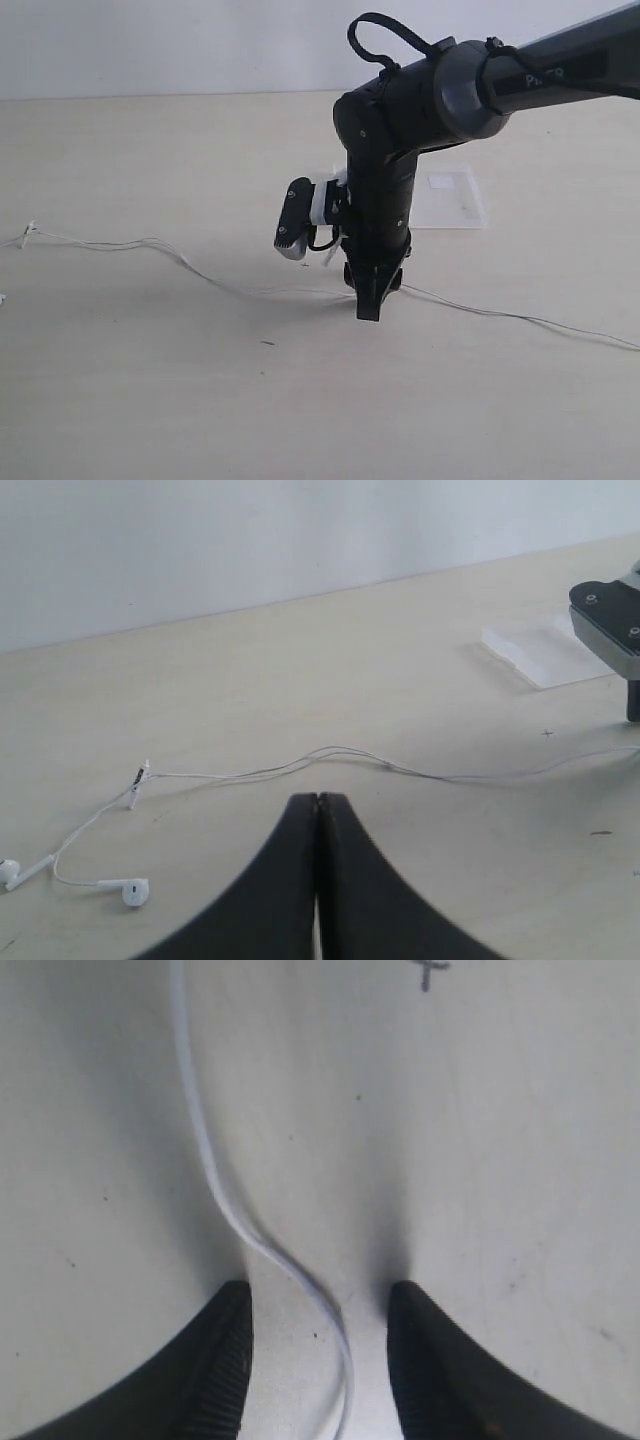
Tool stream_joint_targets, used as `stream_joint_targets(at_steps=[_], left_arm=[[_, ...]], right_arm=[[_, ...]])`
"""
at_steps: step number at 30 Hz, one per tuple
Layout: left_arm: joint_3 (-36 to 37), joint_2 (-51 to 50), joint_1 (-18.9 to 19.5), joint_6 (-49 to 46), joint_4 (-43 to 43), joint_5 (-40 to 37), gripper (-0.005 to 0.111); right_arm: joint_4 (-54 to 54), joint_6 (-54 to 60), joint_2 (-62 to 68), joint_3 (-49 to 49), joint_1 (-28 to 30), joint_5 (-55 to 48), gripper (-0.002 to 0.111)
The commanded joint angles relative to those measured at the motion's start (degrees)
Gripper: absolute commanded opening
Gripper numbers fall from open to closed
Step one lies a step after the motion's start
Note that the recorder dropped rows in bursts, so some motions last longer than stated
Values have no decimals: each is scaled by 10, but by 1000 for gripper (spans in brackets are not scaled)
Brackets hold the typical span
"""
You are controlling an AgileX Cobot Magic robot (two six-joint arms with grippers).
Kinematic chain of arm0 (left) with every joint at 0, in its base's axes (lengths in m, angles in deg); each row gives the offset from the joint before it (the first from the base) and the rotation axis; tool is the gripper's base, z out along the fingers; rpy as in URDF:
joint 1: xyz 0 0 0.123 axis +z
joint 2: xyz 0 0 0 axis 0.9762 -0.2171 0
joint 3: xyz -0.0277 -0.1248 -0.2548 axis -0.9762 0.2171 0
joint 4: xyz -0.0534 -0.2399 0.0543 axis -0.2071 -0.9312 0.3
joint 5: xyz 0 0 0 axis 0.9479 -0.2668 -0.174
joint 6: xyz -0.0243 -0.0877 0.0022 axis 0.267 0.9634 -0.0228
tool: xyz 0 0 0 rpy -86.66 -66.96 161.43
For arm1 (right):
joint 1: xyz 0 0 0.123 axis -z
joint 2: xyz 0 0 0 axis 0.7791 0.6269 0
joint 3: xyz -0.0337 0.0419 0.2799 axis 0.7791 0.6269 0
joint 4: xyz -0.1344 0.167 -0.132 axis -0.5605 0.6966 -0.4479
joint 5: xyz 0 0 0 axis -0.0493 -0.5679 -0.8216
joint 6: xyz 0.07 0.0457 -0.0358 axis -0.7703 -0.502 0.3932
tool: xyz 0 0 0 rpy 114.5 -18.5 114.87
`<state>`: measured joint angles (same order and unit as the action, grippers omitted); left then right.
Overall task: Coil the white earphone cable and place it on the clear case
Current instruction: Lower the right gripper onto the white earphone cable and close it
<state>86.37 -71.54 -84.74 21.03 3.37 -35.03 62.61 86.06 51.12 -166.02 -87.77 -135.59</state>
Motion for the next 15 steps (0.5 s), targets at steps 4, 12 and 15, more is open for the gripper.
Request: stream_joint_targets(at_steps=[4,12,15], left_arm=[[0,4,-4,2,-6,2,0],[0,4,-4,2,-6,2,0],[0,4,-4,2,-6,2,0]], right_arm=[[-7,-4,19,3,-1,-4,30],[-2,-4,19,3,-1,-47,0],[-2,-5,19,3,-1,-50,0]])
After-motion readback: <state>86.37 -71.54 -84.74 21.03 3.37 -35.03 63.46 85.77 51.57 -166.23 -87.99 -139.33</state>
